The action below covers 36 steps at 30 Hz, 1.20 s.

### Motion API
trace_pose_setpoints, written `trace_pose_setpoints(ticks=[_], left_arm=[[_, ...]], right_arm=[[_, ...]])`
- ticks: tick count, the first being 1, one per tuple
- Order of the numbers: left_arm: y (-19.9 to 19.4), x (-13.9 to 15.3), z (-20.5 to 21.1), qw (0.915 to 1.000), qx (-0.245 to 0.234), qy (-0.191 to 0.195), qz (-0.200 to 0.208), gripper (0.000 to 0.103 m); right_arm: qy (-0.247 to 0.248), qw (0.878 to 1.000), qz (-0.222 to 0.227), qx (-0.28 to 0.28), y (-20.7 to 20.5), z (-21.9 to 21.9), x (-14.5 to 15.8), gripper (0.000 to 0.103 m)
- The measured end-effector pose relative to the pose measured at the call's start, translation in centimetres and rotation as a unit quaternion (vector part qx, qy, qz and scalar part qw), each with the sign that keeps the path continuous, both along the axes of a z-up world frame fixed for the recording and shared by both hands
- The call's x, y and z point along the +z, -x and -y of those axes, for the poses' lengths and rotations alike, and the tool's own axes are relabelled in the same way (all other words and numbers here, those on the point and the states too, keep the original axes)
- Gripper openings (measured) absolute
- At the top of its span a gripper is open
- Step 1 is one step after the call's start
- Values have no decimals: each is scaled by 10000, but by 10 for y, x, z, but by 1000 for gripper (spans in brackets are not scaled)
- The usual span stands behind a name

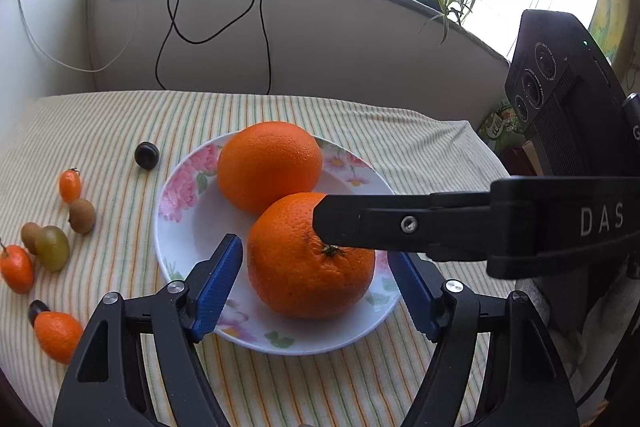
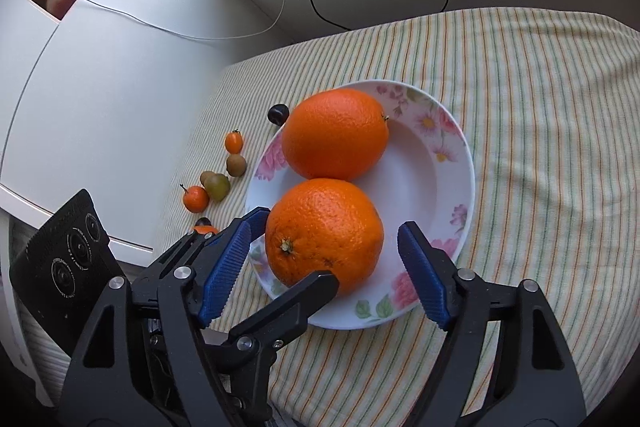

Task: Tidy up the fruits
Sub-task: 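Lower the orange beside the first one and open the right gripper, then move the right tool toward a small tangerine while the left tool approaches the stemmed tangerine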

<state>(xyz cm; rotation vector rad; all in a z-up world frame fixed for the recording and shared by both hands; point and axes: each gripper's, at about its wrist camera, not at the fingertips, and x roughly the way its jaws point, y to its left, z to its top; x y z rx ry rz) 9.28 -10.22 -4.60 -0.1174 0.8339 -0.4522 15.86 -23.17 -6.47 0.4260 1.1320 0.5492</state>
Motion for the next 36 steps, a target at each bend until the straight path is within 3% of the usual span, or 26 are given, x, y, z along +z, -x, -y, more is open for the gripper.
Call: trace_pose_setpoints(ticks=[12, 25, 36], left_arm=[[14, 4, -11, 9999, -8, -64, 136, 75], [37, 8, -34, 9989, 57, -148, 432, 75], [59, 5, -75, 9984, 363, -121, 413, 75]], right_arm=[[117, 9992, 333, -201, 11, 6, 15, 79], [482, 9918, 1157, -230, 33, 0, 30, 79], [657, 9823, 1755, 34, 56, -21, 42, 79]])
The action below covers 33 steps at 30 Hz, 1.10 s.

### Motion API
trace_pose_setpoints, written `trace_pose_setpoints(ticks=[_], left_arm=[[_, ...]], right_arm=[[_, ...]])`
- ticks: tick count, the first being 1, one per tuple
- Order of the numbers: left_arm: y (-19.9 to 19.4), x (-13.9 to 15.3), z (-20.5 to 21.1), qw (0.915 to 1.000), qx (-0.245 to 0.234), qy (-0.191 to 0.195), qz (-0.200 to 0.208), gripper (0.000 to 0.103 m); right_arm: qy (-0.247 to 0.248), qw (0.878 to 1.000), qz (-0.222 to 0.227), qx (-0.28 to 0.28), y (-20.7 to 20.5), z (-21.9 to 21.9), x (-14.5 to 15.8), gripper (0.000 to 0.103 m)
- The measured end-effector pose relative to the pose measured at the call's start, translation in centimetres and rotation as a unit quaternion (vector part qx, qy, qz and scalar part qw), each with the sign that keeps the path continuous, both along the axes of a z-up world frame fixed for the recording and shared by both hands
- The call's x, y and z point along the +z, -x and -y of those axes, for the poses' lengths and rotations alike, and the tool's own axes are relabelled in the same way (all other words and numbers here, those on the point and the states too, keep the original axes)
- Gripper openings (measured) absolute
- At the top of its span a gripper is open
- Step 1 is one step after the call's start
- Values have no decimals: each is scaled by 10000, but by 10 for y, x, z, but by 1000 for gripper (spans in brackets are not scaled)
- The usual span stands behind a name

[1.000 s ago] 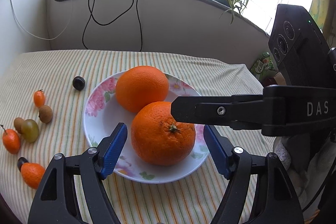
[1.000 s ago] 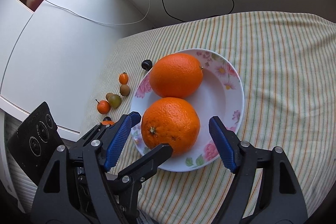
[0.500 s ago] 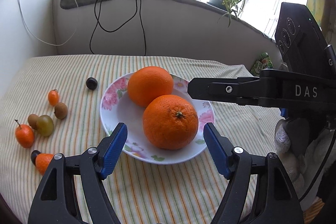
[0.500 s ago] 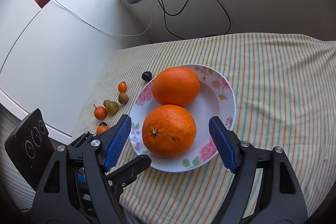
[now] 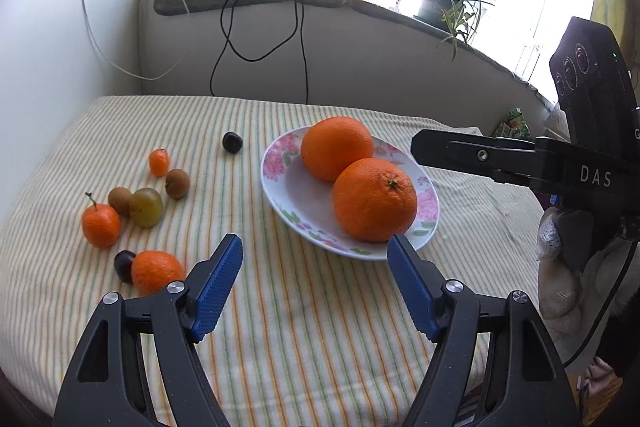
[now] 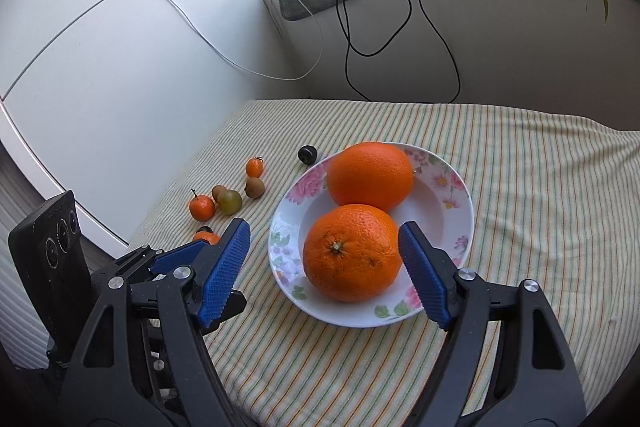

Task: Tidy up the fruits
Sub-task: 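Move the right tool toward a small tangerine while the left tool approaches the stemmed tangerine, then close the right gripper on a tangerine while the left gripper closes on the stemmed tangerine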

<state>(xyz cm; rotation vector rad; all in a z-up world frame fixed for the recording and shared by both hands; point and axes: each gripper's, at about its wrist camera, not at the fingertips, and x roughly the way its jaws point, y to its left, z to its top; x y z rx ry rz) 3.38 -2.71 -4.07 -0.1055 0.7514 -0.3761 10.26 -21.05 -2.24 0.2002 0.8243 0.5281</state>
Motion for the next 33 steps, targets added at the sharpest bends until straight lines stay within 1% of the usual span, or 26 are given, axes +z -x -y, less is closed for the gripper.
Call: trace_pose_setpoints(ticks=[6, 13, 17, 19, 24, 25, 27, 30, 32, 33], left_arm=[[14, -8, -33, 9994, 312, -28, -119, 75], [21, -14, -83, 9959, 878, 9, -207, 75], [15, -17, -107, 9934, 1113, 85, -261, 75], [11, -18, -114, 9927, 1173, 100, -264, 75], [2, -21, -129, 9912, 1249, 301, -317, 74], [0, -21, -132, 9911, 1250, 325, -319, 74], [-3, -22, -135, 9908, 1238, 413, -347, 69], [-9, -25, -141, 9900, 1263, 493, -384, 69], [-14, -27, -146, 9893, 1282, 542, -428, 68], [-16, -28, -148, 9890, 1285, 572, -453, 66]], right_arm=[[170, 9994, 173, 233, 12, -20, 3, 79], [104, 9986, 60, 518, 15, -42, -2, 79], [146, 9974, 75, 696, 16, -57, -6, 79], [174, 9966, 66, 800, 17, -66, -8, 79], [213, 9940, 57, 1076, 20, -87, -13, 79], [229, 9933, 59, 1134, 20, -93, -14, 79], [293, 9920, 77, 1228, 21, -102, -16, 79], [360, 9896, 104, 1392, 22, -116, -17, 79], [428, 9878, 129, 1490, 24, -126, -19, 77], [473, 9867, 133, 1549, 24, -131, -20, 74]])
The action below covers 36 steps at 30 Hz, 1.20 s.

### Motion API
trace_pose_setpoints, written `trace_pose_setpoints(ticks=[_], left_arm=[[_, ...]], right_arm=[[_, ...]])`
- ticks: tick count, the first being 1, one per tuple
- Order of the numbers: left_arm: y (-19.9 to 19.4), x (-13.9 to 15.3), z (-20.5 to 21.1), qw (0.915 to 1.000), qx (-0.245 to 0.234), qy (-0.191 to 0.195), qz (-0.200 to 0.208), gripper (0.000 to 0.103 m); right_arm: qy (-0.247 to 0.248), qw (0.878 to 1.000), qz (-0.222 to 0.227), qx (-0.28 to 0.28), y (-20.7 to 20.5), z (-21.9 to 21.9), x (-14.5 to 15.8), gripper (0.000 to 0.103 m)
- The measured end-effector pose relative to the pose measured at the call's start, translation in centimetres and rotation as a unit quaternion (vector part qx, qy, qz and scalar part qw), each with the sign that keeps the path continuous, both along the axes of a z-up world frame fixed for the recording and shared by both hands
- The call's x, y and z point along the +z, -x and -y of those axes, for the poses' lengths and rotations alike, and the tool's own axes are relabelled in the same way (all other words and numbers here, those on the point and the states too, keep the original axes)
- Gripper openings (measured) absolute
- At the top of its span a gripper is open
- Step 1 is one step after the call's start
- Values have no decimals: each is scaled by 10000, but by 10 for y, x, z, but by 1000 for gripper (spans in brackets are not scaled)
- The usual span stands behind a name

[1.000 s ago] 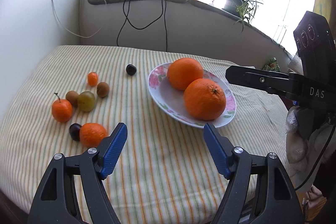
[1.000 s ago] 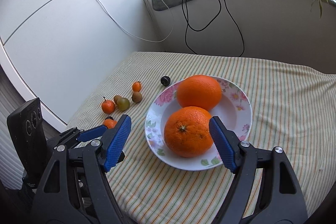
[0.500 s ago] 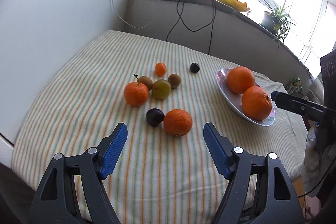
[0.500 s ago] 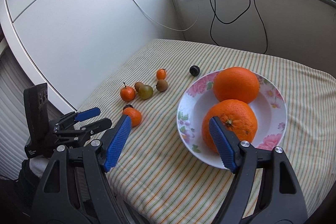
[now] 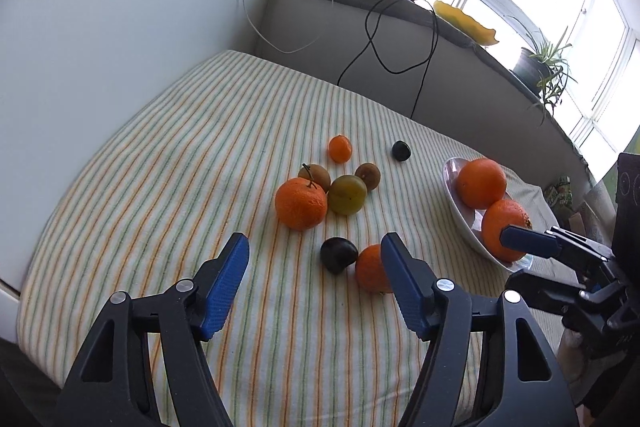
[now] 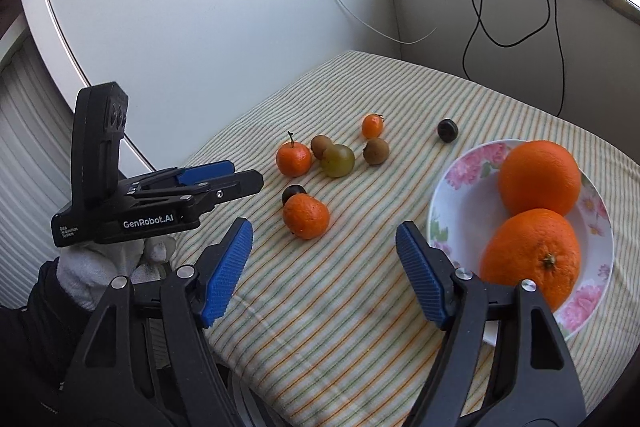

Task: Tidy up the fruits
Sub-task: 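Close the right gripper on a tangerine while the left gripper closes on the stemmed tangerine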

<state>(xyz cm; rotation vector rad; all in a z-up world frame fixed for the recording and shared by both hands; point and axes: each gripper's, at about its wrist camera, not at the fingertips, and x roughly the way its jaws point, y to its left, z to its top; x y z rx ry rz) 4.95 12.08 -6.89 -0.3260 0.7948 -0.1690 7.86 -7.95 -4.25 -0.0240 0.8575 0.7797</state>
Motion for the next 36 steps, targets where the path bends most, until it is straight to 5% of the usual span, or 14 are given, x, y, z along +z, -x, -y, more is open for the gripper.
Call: trace_pose_setpoints(ticks=[11, 29, 36], left_arm=[[-32, -16, -11, 9996, 10, 127, -239, 58], [-54, -27, -3, 9990, -116, 40, -434, 50], [-54, -26, -2, 9992, -144, 0, -376, 36]], right_arm=[[490, 9981, 9, 366, -6, -45, -27, 66], [623, 9966, -322, 430, -37, -71, -48, 52], [656, 9960, -406, 452, -37, -73, -55, 42]])
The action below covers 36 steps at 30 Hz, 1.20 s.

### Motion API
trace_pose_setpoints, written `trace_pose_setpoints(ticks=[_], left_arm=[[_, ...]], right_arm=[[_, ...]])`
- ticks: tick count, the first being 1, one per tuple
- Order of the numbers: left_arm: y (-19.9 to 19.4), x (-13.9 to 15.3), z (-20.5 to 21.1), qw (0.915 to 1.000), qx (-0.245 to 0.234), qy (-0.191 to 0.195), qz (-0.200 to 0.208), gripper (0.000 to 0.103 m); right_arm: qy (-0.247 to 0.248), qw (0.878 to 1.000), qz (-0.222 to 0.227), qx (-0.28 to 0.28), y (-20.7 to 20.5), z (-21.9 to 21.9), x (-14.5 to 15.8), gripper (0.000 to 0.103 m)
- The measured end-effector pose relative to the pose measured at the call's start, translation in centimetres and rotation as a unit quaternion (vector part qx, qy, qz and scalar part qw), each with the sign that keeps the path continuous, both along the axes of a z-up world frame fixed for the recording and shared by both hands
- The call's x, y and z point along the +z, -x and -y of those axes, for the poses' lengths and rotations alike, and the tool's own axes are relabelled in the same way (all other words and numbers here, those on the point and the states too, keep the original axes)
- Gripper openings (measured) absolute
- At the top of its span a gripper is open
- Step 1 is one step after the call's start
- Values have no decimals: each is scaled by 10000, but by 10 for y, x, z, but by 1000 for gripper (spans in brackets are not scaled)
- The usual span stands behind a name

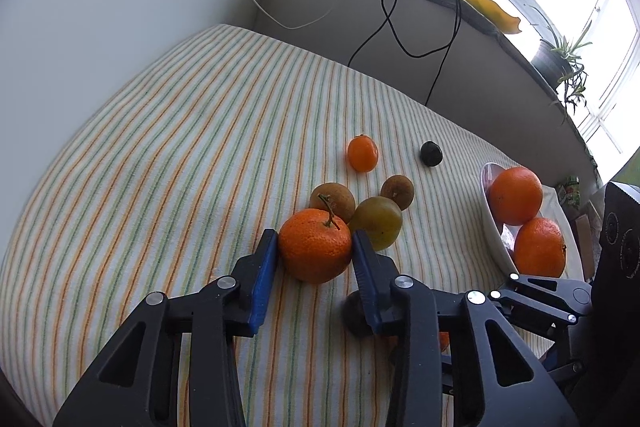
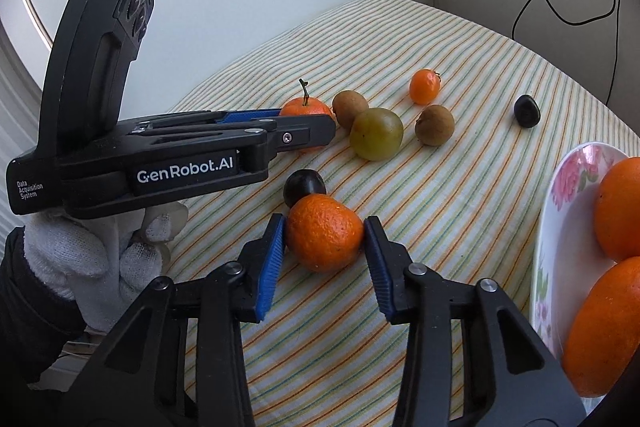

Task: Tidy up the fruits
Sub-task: 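Close the right gripper on a tangerine while the left gripper closes on the stemmed tangerine, then carry the tangerine in the right gripper over the plate while the left carries its tangerine there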

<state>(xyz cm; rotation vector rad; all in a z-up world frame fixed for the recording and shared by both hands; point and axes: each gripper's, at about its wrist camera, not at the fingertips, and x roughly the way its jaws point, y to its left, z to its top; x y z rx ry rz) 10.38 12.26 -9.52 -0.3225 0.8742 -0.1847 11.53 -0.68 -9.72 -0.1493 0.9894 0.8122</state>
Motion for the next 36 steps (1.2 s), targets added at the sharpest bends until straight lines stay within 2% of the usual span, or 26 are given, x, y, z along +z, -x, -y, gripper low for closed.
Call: trace_pose_setpoints(ticks=[19, 36], left_arm=[[13, 16, 7, 9997, -3, -44, 252, 35], [27, 37, 41, 9982, -319, 54, 508, 35]], right_arm=[[-248, 9996, 0, -168, 10, 22, 14, 41], [-594, 9960, 277, -599, 26, 88, 57, 41]])
